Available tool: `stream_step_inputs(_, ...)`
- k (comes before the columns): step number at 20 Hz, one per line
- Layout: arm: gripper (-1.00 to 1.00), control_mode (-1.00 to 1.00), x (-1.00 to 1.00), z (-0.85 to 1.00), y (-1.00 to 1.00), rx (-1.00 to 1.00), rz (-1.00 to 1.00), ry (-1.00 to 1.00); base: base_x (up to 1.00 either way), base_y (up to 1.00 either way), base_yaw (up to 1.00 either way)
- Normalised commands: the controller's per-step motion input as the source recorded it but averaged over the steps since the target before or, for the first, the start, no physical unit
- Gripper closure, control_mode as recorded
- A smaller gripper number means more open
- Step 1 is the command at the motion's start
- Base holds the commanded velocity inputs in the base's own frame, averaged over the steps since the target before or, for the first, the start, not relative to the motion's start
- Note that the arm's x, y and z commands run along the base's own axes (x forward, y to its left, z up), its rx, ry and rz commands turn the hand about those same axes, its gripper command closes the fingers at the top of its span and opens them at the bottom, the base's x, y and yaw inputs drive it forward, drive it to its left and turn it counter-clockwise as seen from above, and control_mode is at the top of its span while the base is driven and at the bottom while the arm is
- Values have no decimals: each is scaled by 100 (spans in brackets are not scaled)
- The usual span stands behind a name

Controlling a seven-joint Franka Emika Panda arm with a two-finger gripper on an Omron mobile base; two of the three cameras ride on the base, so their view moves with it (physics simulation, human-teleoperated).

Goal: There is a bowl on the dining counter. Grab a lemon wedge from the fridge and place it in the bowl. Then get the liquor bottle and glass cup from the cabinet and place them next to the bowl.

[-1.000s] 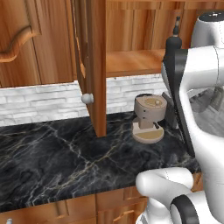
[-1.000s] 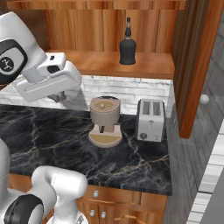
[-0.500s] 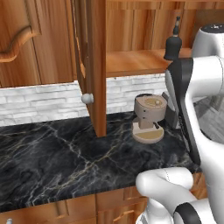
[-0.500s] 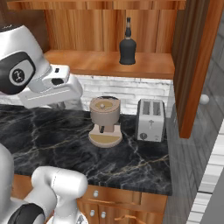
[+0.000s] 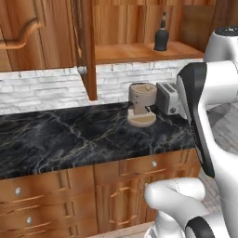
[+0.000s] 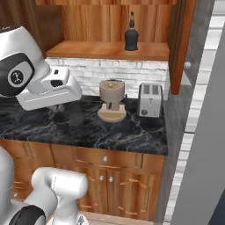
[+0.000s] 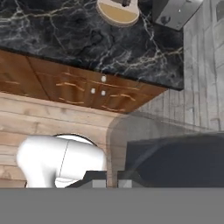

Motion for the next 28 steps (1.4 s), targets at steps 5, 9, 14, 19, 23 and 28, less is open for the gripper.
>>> stream_step_inputs(5,100,100,0,0,0,0,0,0,-100,23,44)
stream_step_inputs(9,100,100,0,0,0,0,0,0,-84,54,76)
stream_step_inputs(14,100,100,0,0,0,0,0,0,-58,61,79)
stream_step_inputs(19,100,100,0,0,0,0,0,0,-13,72,80)
stream_step_inputs(23,100,100,0,0,0,0,0,0,8,83,73)
stream_step_inputs(28,100,100,0,0,0,0,0,0,62,77,58)
